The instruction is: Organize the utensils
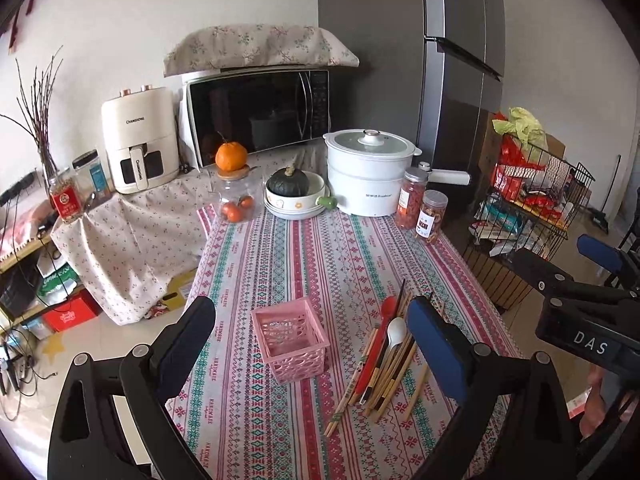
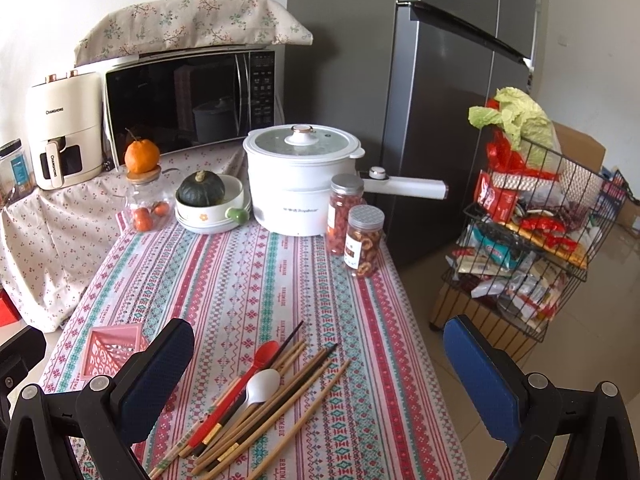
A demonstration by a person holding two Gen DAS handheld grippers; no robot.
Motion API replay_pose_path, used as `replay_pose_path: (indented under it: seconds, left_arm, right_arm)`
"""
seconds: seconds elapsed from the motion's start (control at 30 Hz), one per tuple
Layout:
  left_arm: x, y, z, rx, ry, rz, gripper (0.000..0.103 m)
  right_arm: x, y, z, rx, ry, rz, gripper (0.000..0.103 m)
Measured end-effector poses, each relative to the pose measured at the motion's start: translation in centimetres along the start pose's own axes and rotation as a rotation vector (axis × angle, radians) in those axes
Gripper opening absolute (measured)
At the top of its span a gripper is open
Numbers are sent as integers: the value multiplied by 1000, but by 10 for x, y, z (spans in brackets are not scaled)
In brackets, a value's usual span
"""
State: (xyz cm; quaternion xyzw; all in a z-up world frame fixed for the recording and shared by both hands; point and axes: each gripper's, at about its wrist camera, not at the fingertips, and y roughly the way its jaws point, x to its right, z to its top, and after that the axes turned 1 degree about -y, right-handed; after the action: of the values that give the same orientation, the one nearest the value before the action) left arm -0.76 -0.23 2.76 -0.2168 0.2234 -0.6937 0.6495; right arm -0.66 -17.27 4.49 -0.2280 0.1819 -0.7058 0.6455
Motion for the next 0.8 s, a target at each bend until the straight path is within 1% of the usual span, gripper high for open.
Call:
replay_pose_path:
  seconds: [0.8]
  left_arm:
    - [-6, -2, -3, 5, -5, 4, 98]
  right_arm:
    - [0, 4, -1, -11, -3, 5, 102]
